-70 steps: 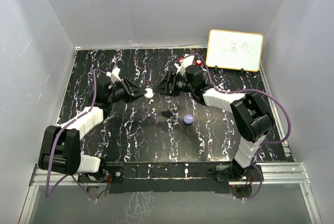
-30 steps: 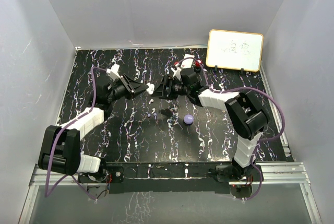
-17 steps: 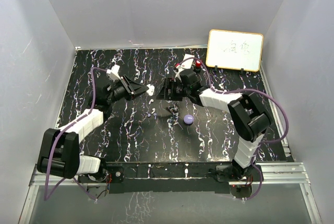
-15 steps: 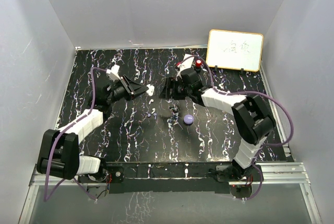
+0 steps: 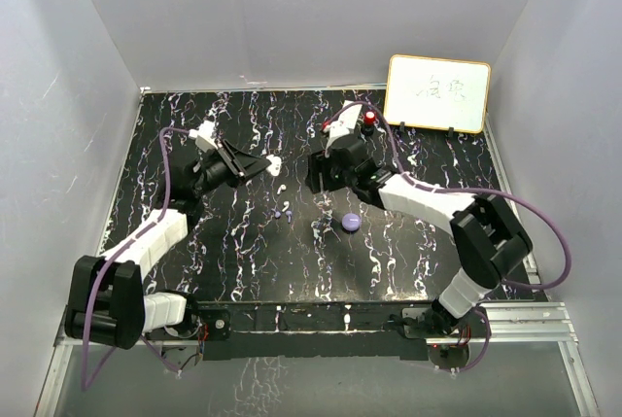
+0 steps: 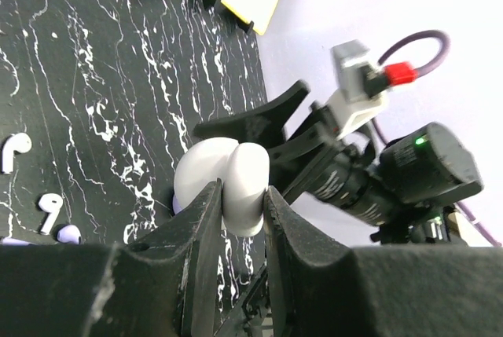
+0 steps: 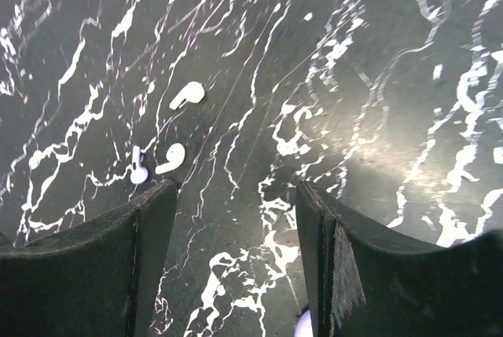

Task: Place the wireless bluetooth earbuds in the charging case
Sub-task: Open the charging case, then adjust the earbud at the center of the board.

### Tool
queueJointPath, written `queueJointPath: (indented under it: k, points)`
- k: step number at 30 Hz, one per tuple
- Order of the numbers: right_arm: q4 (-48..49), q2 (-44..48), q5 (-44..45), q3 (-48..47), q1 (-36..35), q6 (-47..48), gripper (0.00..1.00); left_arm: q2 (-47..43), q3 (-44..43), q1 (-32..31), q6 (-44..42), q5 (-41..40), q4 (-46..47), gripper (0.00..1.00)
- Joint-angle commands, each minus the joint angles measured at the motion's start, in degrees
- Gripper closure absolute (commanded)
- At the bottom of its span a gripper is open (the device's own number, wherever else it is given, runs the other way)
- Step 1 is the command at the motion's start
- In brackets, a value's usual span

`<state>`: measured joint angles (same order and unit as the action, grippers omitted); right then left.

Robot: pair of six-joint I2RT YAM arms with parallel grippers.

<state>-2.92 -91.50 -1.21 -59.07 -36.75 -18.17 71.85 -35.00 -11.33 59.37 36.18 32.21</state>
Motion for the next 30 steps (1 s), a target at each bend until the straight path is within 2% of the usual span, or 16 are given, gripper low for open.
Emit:
queueJointPath:
  k: [1,6,11,25,30]
  points:
    - [1.1,-3.4,0.4,-2.5,-3.2,0.3,0.41,-5.1,0.5,2.2,-1.7,-0.6,-1.6,1.0]
    - [1.1,-6.5,-1.1,-4.8,-4.2,-1.0,0.41,-6.7,1.0,3.9,-2.1,0.6,-3.1,1.0]
    - [1.4,-7.0,-0.2,-5.4,-4.1,-1.5,0.41,-7.2,2.7,4.0,-0.2,0.9,-0.1,1.0]
    - [0.6,-7.5,1.0,-6.0,-4.2,-1.9,0.42,-4.7,3.8,4.1,2.7,1.8,2.3,1.0]
    - [-1.2,-9.7,0.7,-8.4,-4.2,-1.8,0.42,-2.8,5.7,5.0,6.0,3.7,6.7,1.0]
